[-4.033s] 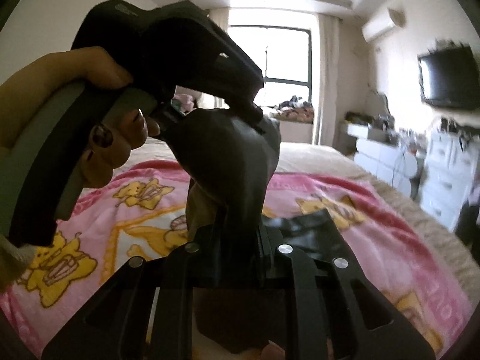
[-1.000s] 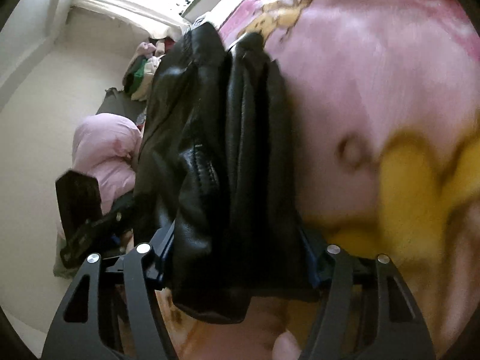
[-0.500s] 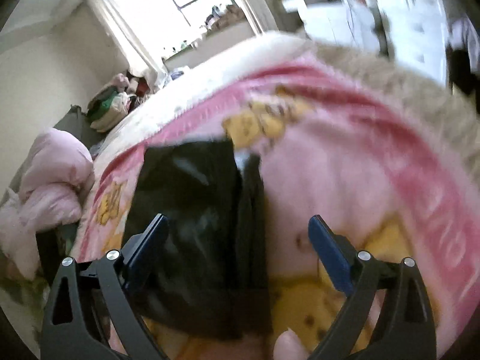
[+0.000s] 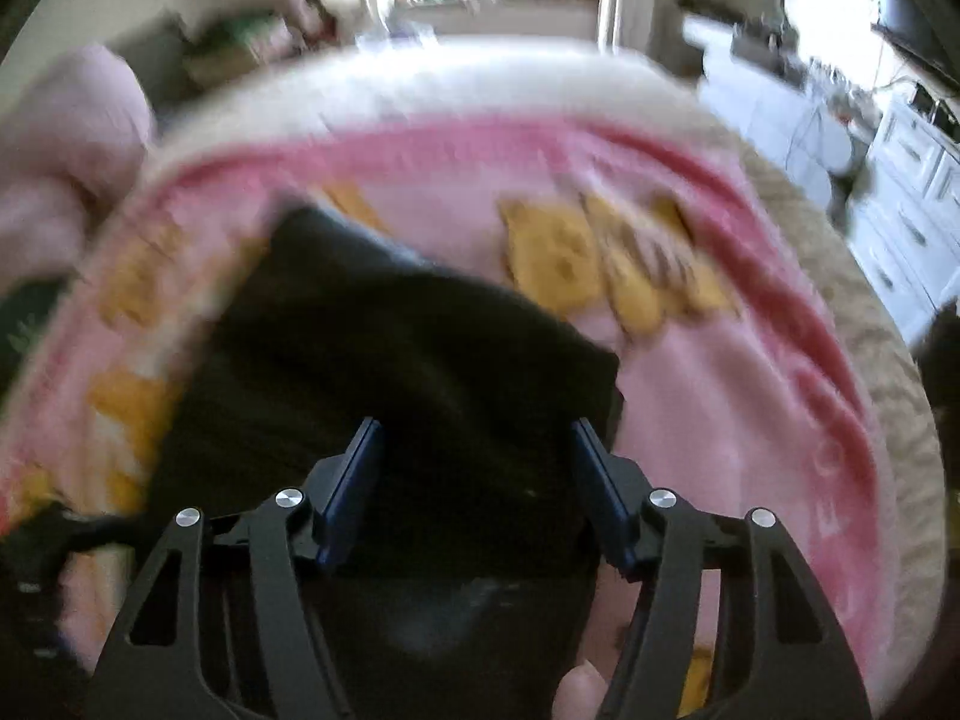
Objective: Fold large clothes
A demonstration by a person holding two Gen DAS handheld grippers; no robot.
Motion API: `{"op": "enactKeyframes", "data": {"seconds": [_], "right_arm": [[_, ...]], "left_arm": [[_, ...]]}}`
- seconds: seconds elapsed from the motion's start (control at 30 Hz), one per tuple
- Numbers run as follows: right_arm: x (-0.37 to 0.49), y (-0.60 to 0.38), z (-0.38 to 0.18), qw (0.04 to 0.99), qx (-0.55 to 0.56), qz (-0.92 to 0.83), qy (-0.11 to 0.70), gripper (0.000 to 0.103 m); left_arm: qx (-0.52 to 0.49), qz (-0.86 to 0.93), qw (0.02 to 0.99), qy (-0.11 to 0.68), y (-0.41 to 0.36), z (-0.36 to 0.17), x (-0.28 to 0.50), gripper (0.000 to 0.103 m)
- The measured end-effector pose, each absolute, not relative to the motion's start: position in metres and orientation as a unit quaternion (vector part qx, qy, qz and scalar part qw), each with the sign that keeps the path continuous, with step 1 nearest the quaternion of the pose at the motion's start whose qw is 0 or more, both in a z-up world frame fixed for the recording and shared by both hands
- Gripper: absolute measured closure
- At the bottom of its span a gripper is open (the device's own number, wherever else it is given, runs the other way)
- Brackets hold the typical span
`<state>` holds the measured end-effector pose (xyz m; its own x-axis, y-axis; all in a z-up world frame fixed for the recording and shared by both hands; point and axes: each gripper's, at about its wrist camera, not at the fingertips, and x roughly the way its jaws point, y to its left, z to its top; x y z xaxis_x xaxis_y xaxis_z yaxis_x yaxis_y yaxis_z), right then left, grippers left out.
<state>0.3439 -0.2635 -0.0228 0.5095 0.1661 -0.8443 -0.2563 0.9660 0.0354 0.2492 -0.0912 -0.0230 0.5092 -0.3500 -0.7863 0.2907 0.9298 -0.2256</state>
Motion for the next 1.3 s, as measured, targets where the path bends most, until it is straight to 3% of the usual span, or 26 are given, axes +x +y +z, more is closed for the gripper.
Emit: {"op": "enactKeyframes", "data": {"seconds": [0.37, 0.67, 0.8, 1.3], "right_arm": [[0.339, -0.293, -0.055, 0.868, 0.041, 0.139, 0.474, 0.038], [0.324, -0.289, -0.024, 0.883, 0.037, 0.132, 0.448, 0.039], [0.317, -0.295, -0.016, 0.883, 0.055, 0.128, 0.448, 0.030], [0.276, -0.308, 0.001, 0.884, 0.061, 0.114, 0.450, 0.025]], "left_arm": [[-0.016, -0.190, 0.866, 0.463, -0.101, -0.031, 0.247, 0.009], [-0.050, -0.191, 0.858, 0.475, -0.089, -0.028, 0.247, 0.009], [-0.042, -0.186, 0.862, 0.470, -0.091, -0.022, 0.241, 0.009], [-0.037, -0.152, 0.877, 0.455, -0.085, -0.001, 0.231, 0.009]]}}
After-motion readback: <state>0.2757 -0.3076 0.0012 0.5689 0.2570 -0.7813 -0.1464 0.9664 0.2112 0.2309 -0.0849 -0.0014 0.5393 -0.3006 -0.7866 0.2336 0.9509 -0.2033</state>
